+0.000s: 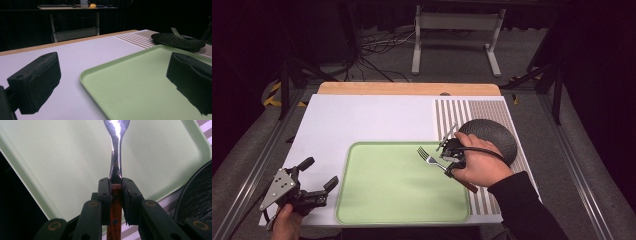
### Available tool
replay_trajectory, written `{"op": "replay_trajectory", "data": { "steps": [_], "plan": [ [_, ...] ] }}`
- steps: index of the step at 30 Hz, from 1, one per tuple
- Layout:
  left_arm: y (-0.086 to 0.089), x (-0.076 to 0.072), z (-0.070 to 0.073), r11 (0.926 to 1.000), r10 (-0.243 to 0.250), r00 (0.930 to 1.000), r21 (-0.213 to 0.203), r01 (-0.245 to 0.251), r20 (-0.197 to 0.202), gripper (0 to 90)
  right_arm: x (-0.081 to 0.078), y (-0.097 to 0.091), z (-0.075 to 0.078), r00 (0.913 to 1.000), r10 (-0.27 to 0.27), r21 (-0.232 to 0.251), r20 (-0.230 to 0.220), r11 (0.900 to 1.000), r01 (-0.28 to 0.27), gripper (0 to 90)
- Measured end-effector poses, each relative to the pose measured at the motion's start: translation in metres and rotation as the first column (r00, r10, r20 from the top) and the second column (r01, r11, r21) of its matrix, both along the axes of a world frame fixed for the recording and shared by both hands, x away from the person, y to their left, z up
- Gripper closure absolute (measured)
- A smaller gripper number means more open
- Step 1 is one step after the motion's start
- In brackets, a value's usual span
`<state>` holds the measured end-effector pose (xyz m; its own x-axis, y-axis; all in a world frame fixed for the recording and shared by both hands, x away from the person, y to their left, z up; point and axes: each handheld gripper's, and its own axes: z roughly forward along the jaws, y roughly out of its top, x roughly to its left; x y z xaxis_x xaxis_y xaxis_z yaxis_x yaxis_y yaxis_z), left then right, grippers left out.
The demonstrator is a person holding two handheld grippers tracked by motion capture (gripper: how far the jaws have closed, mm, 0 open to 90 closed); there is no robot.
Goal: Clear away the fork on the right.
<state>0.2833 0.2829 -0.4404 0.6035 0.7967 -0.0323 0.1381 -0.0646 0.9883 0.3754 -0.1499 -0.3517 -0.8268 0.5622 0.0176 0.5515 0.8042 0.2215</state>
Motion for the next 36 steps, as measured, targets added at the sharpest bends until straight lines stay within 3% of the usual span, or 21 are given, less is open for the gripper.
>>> {"op": "replay_trajectory", "data": {
  "steps": [3, 7, 11, 17, 23, 29, 32, 33, 36],
  "plan": [
    [0.000, 0.000, 0.000, 1.0000, -0.001, 1.0000, 0.000, 0.001, 0.001, 0.1, -0.001, 0.002, -0.002, 0.9993, -0.033, -0.001, 0.019, 0.9995, 0.033, 78.1],
    [0.000, 0.000, 0.000, 1.0000, 0.000, 1.0000, -0.003, 0.000, 0.001, 0.1, 0.000, 0.003, -0.007, 0.9956, -0.093, 0.016, -0.009, 0.9955, 0.093, 78.0],
    [0.000, 0.000, 0.000, 1.0000, 0.000, 1.0000, -0.004, 0.000, 0.001, 0.1, -0.001, 0.005, -0.012, 0.9864, -0.163, 0.025, -0.020, 0.9862, 0.164, 78.0],
    [0.000, 0.000, 0.000, 1.0000, -0.001, 1.0000, -0.002, 0.001, 0.001, 0.1, 0.000, 0.006, -0.018, 0.9734, -0.225, 0.021, -0.042, 0.9738, 0.226, 78.1],
    [0.000, 0.000, 0.000, 1.0000, -0.001, 1.0000, -0.003, 0.001, 0.001, 0.1, 0.002, 0.007, -0.024, 0.9438, -0.324, 0.030, -0.067, 0.9448, 0.326, 78.0],
    [0.000, 0.000, 0.000, 1.0000, 0.000, 1.0000, -0.003, 0.000, 0.001, 0.1, 0.003, 0.006, -0.029, 0.9318, -0.355, 0.024, -0.074, 0.9335, 0.358, 78.0],
    [0.000, 0.000, 0.000, 1.0000, 0.000, 1.0000, -0.003, 0.000, 0.001, 0.1, 0.004, 0.006, -0.032, 0.9209, -0.380, 0.018, -0.087, 0.9237, 0.383, 78.0],
    [0.000, 0.000, 0.000, 1.0000, 0.000, 1.0000, -0.003, 0.000, 0.001, 0.1, 0.004, 0.006, -0.033, 0.9077, -0.406, 0.019, -0.105, 0.9119, 0.410, 78.0],
    [0.000, 0.000, 0.000, 1.0000, -0.001, 1.0000, -0.003, 0.001, 0.001, 0.1, 0.005, 0.006, -0.034, 0.9001, -0.421, 0.016, -0.112, 0.9049, 0.425, 78.0]
  ]
}}
